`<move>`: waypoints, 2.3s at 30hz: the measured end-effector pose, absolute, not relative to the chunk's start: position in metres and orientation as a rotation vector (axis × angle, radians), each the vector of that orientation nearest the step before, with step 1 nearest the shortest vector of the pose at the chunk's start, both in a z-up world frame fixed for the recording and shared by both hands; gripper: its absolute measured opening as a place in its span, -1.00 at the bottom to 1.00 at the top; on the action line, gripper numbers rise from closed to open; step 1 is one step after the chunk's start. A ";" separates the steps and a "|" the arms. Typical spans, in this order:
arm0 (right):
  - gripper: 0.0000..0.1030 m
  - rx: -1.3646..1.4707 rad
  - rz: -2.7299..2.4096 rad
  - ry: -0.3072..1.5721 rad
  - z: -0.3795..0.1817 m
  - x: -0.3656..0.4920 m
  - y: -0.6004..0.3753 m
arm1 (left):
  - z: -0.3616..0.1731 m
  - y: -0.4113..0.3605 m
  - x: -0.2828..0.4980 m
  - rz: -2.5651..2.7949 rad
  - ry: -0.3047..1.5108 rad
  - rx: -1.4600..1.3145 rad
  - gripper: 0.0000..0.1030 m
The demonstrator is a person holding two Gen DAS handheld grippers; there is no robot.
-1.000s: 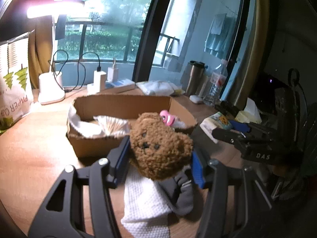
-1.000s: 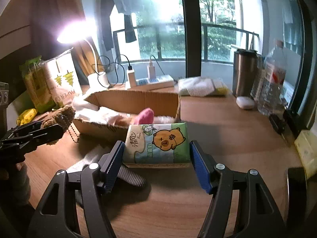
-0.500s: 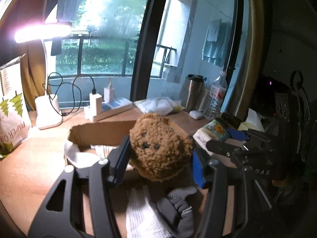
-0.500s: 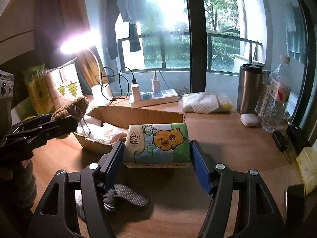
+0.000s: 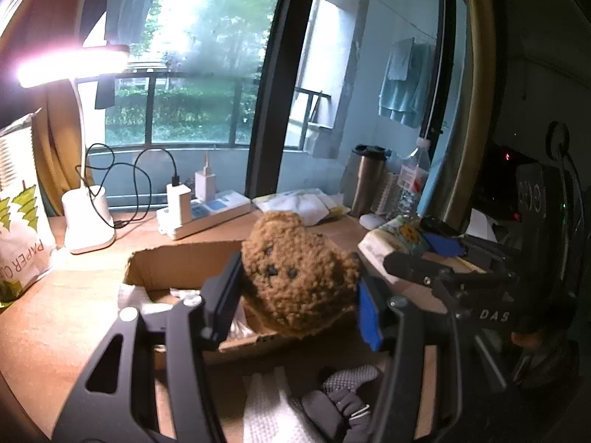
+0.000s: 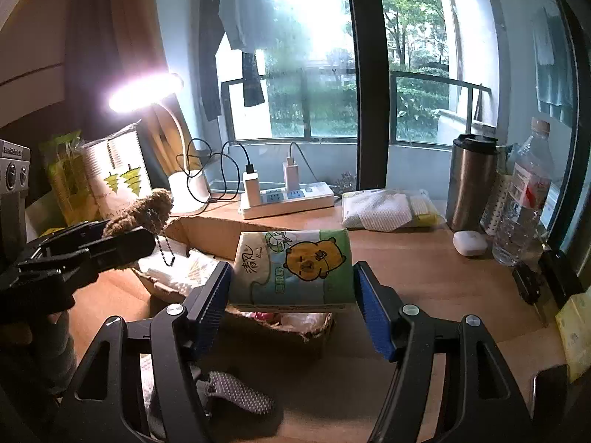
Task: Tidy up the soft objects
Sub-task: 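Carry the teddy bear over the box with the left tool while the right tool carries the tissue pack there, then open the left tool to drop the bear into the box while the right tool releases the tissue pack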
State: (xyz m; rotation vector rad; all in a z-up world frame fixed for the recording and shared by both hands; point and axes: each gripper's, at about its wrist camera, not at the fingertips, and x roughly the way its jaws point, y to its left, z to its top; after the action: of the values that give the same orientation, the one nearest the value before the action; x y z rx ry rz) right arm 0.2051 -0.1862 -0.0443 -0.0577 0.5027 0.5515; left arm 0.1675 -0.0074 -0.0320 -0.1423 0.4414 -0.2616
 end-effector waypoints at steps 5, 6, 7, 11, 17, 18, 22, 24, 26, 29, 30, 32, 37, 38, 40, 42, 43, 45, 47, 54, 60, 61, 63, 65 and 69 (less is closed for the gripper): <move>0.35 -0.059 0.559 0.499 -0.044 0.212 -0.183 | -0.028 -0.005 0.171 -0.263 0.429 -0.149 0.08; 0.35 -0.056 0.561 0.495 -0.043 0.214 -0.182 | -0.028 -0.005 0.172 -0.261 0.427 -0.153 0.08; 0.35 -0.055 0.562 0.493 -0.043 0.214 -0.181 | -0.029 -0.003 0.173 -0.258 0.426 -0.157 0.08; 0.35 -0.048 0.565 0.488 -0.042 0.220 -0.177 | -0.033 0.000 0.181 -0.252 0.439 -0.169 0.08; 0.35 -0.043 0.562 0.495 -0.045 0.234 -0.170 | -0.041 0.000 0.194 -0.250 0.468 -0.182 0.08; 0.35 -0.040 0.563 0.495 -0.046 0.236 -0.169 | -0.043 0.001 0.196 -0.252 0.475 -0.184 0.08; 0.35 -0.030 0.563 0.497 -0.047 0.241 -0.168 | -0.049 0.000 0.205 -0.262 0.496 -0.191 0.10; 0.35 -0.025 0.562 0.500 -0.048 0.244 -0.169 | -0.052 0.000 0.207 -0.264 0.504 -0.195 0.12; 0.35 -0.016 0.561 0.505 -0.049 0.247 -0.169 | -0.056 0.001 0.211 -0.265 0.516 -0.201 0.12; 0.35 -0.004 0.560 0.515 -0.052 0.251 -0.168 | -0.062 0.002 0.216 -0.270 0.534 -0.215 0.13; 0.35 -0.002 0.559 0.518 -0.053 0.252 -0.168 | -0.063 0.003 0.217 -0.271 0.538 -0.218 0.13; 0.35 0.002 0.557 0.525 -0.055 0.254 -0.166 | -0.066 0.003 0.219 -0.274 0.547 -0.221 0.14; 0.35 0.005 0.561 0.535 -0.058 0.261 -0.161 | -0.070 0.002 0.224 -0.294 0.569 -0.229 0.33; 0.35 0.004 0.562 0.537 -0.059 0.262 -0.159 | -0.071 0.003 0.224 -0.295 0.574 -0.233 0.38; 0.35 0.004 0.560 0.543 -0.061 0.265 -0.158 | -0.073 0.004 0.225 -0.296 0.579 -0.240 0.44; 0.35 0.005 0.558 0.550 -0.063 0.267 -0.156 | -0.073 0.006 0.225 -0.298 0.583 -0.252 0.54; 0.35 0.004 0.557 0.553 -0.063 0.268 -0.156 | -0.073 0.007 0.224 -0.298 0.583 -0.255 0.56; 0.35 0.000 0.556 0.555 -0.064 0.269 -0.154 | -0.074 0.009 0.223 -0.292 0.585 -0.267 0.58; 0.35 -0.003 0.551 0.556 -0.065 0.270 -0.154 | -0.074 0.012 0.223 -0.286 0.583 -0.275 0.58; 0.35 0.007 0.537 0.545 -0.062 0.268 -0.157 | -0.071 0.014 0.217 -0.271 0.564 -0.278 0.59; 0.35 -0.001 0.538 0.525 -0.055 0.259 -0.159 | -0.066 0.018 0.210 -0.258 0.546 -0.279 0.59; 0.35 -0.003 0.540 0.523 -0.054 0.257 -0.159 | -0.064 0.018 0.209 -0.256 0.541 -0.276 0.59; 0.35 -0.009 0.541 0.519 -0.052 0.253 -0.158 | -0.062 0.018 0.206 -0.253 0.534 -0.270 0.59; 0.35 -0.012 0.541 0.516 -0.051 0.249 -0.158 | -0.061 0.018 0.203 -0.248 0.528 -0.266 0.59; 0.35 -0.008 0.537 0.511 -0.049 0.242 -0.160 | -0.058 0.018 0.197 -0.240 0.518 -0.263 0.59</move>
State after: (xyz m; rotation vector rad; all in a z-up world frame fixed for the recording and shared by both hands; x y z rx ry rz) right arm 0.2421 -0.1603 -0.0494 -0.0080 0.5108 0.5372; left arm 0.1973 0.0184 -0.0584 -0.2630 0.5184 -0.2405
